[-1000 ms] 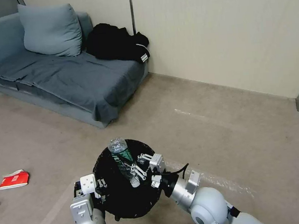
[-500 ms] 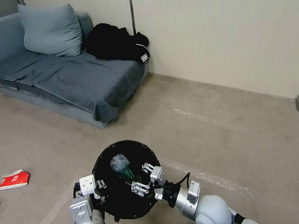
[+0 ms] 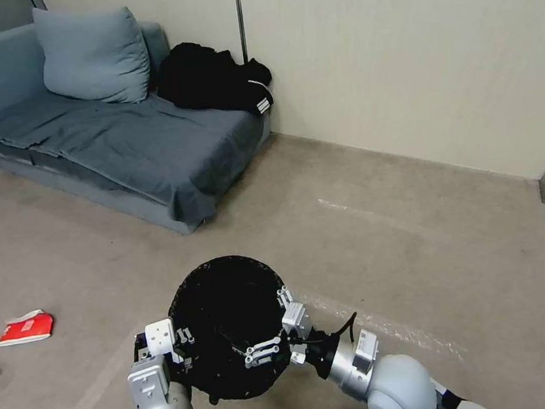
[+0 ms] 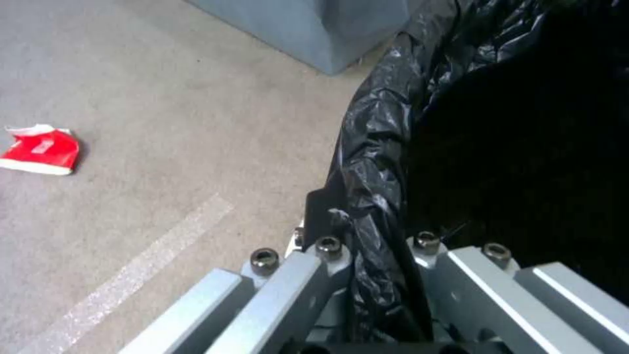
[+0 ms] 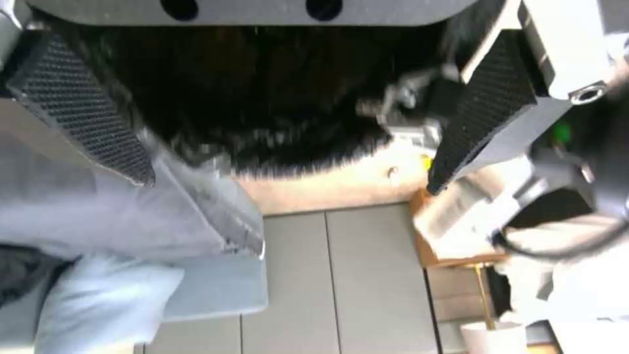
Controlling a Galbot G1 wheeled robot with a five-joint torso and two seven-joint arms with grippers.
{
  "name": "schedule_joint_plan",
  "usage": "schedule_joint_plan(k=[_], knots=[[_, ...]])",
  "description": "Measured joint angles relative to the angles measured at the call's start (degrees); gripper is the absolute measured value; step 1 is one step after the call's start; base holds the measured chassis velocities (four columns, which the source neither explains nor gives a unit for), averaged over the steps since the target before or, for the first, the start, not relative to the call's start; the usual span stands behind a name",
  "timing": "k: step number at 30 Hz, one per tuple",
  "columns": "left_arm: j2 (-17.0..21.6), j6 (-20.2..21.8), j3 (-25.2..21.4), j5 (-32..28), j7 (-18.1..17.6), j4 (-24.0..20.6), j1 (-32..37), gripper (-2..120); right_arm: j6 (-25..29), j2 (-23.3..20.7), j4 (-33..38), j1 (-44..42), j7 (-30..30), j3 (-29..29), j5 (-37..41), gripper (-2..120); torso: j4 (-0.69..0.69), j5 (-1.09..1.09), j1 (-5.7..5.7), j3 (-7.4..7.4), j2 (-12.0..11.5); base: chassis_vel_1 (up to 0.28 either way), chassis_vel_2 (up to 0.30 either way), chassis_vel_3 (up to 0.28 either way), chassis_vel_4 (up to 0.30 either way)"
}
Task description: Pick up the trash bin, then pick up the garbage from the floor and place it into the trash bin.
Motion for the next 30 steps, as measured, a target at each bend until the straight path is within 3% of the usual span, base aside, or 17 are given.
schedule_joint_plan(k=[9, 15, 19, 22, 30], knots=[[0.03, -0.37, 0.29, 1.27, 0.66, 1.54, -0.23, 1, -0.36, 0.46, 6.9, -0.13, 1.0, 4.12, -0.52, 100, 0.0, 0.0, 0.0, 0.0, 0.0, 0.0, 0.0, 0.0, 0.0], [0.32, -1.11, -0.38, 1.54, 1.05, 3.32, -0.85, 1, -0.52, 2.24, 12.46, -2.18, 2.7, 10.78, -1.27, 100, 0.0, -0.01, 0.0, 0.0, 0.0, 0.0, 0.0, 0.0, 0.0], [0.85, -1.55, -1.08, 1.54, 1.19, 4.1, -1.11, 1, 0.13, 6.3, 14.94, -6.45, 5.13, 16.72, -6.18, 100, 0.0, -0.01, 0.0, 0.0, 0.0, 0.0, 0.0, 0.0, 0.0], [1.08, -2.72, -1.68, 2.31, 1.6, 4.21, -1.01, 1, 0.32, 11.88, 15.25, -11.4, 12.67, 21.06, -12.27, 100, 0.0, -0.01, 0.0, 0.0, 0.0, 0.0, 0.0, 0.0, 0.0], [1.38, -3.66, -2.61, 2.47, 1.71, 3.05, -0.81, 1, 2.03, 18.46, 13.66, -18.94, 15.91, 25.53, -17.41, 100, 0.0, -0.01, 0.0, 0.0, 0.0, 0.0, 0.0, 0.0, 0.0]])
